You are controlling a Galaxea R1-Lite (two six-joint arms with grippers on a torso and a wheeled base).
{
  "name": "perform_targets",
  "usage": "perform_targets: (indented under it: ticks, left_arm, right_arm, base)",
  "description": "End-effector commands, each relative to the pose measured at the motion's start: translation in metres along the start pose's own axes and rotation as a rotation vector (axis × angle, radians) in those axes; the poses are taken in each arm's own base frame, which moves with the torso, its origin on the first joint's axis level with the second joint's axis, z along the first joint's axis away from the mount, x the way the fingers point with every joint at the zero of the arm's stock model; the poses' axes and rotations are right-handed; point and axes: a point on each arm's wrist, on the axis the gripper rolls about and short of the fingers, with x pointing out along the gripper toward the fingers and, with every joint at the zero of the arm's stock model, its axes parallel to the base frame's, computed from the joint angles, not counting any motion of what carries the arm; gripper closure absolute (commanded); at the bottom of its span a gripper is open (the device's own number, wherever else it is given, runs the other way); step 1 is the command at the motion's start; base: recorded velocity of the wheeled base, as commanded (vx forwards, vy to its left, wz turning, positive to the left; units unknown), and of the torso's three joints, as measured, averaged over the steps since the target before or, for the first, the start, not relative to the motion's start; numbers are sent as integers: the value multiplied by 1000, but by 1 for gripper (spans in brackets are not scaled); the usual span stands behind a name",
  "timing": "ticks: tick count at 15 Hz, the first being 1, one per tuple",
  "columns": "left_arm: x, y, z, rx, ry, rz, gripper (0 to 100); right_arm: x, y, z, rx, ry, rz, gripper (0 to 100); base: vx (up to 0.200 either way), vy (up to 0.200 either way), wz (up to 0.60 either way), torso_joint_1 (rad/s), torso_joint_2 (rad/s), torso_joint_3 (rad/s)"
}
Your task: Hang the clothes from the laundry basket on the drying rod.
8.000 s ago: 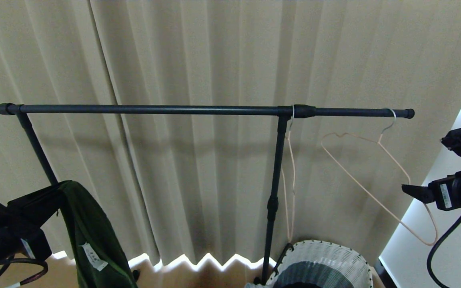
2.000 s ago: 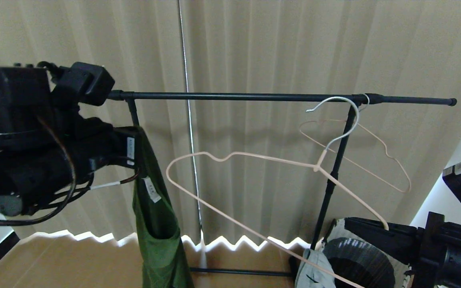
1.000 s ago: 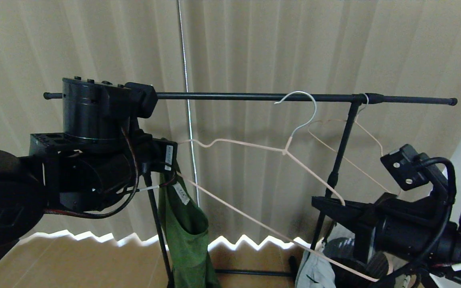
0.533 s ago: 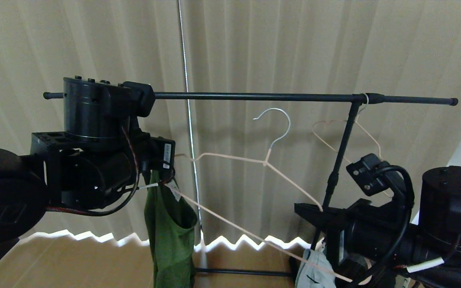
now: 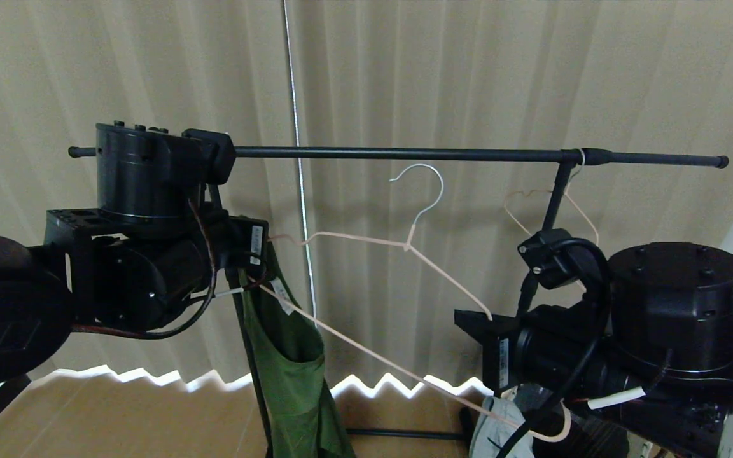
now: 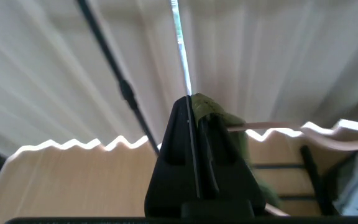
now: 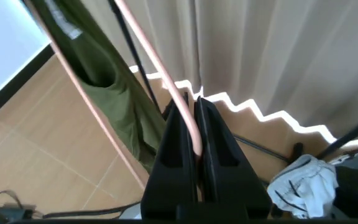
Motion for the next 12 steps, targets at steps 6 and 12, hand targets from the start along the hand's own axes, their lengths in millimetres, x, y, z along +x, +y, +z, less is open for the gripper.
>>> perform_targets:
  ticks: [6,12]
  left_arm:
    - [-6,11,1,-10,-7,22,100]
    - [-10,10,-1,-6,-9,12,100]
  right_arm:
    - [31,3,9,6,-31,-113,100]
    - [47,7,15,7,-42,-121,100]
  base:
    - [0,0,0,0,0,0]
    - [0,0,0,0,0,0]
